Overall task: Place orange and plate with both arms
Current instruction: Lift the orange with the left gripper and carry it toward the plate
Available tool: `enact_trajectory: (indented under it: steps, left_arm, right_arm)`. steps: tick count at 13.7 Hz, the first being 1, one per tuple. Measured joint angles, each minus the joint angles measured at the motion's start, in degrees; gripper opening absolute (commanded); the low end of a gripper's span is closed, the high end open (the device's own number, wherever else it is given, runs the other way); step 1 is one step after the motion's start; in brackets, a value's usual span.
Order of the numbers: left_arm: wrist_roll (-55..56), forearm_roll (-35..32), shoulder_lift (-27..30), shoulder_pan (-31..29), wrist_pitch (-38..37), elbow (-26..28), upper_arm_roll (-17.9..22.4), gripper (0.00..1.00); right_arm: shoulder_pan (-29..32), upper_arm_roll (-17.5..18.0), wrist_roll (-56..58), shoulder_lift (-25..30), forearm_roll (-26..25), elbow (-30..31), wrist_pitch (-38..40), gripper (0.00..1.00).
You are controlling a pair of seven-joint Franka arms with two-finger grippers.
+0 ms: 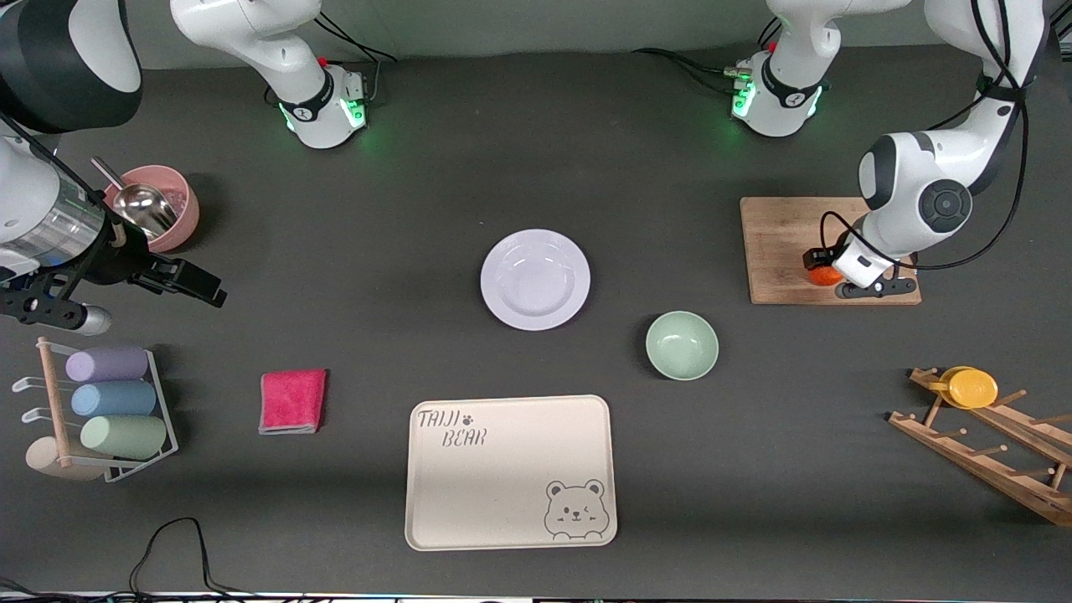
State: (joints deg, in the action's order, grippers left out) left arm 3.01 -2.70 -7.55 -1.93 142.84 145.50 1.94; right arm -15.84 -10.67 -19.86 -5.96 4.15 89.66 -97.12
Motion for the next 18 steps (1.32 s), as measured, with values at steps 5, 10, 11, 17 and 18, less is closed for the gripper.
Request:
enact_trajectory:
  steps: [5, 10, 11, 17, 18]
  left_arm:
    - [0.0, 0.0, 1.9, 0.0, -2.8, -3.0, -0.2, 0.0]
    - [0.0, 0.0, 10.1, 0.0, -32.5, -18.6, -1.7, 0.0]
    - [0.0, 0.0, 11.2, 0.0, -39.0, -23.3, -1.8, 0.0]
    - [-0.3, 0.0, 11.2, 0.1, -61.4, -45.6, -3.5, 0.0]
    - [-0.3, 0.2, 10.7, 0.3, -61.9, -46.4, -4.0, 0.0]
  right_arm:
    - [0.0, -0.1, -0.1, 0.0, 0.0, 0.0, 0.0, 1.0]
    - [0.0, -0.1, -0.1, 0.0, 0.0, 0.0, 0.0, 1.0]
    - [0.0, -0.1, -0.1, 0.0, 0.0, 0.0, 0.0, 1.0]
    - [0.1, -0.3, -0.1, 0.0, 0.0, 0.1, 0.0, 1.0]
    - [0.1, -0.4, -0.1, 0.0, 0.0, 0.1, 0.0, 1.0]
